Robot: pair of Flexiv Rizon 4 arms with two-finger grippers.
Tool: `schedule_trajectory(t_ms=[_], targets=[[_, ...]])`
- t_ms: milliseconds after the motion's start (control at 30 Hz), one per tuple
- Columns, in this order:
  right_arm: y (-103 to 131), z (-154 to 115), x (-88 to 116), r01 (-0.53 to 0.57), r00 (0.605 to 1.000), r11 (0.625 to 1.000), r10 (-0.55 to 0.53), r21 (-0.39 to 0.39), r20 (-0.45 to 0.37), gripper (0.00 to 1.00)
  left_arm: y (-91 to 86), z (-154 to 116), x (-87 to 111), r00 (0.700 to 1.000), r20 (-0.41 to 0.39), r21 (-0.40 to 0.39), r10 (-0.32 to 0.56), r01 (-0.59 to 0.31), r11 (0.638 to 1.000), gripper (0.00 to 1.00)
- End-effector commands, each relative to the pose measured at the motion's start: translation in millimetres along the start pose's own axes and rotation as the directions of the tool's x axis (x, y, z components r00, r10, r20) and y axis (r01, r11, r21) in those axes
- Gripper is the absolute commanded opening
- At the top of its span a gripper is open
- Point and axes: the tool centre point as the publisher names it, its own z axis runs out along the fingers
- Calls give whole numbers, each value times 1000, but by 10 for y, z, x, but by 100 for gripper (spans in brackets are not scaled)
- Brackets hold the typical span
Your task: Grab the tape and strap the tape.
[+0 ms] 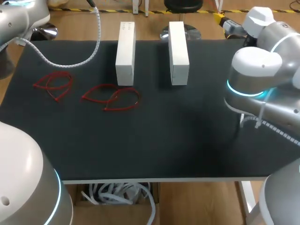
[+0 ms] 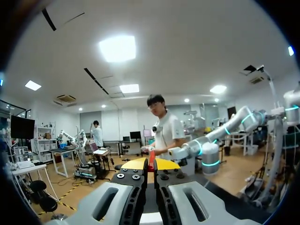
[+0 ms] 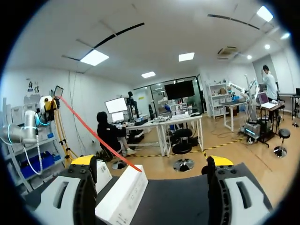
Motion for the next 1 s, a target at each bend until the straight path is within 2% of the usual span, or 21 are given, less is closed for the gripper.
schedule_trajectory(t_ms=[33,767,867,900,1000], targets=[[131,-51,-52,-5,1000,968,9,251,-14,100,-1,6,18,1000,5,0,1,-1,1000,0],[131,-51,-52,-5,1000,968,9,251,-14,100,-1,6,18,1000,5,0,1,-1,1000,0],[163,-57,-78,-43,999,980,44,193,-2,100,-1,6,18,1000,5,0,1,-1,1000,0],[185,-68,-108,-110,994,985,110,133,4,100,-1,6,18,1000,5,0,1,-1,1000,0],[194,-83,-145,-225,974,973,224,50,26,100,-1,6,18,1000,5,0,1,-1,1000,0]])
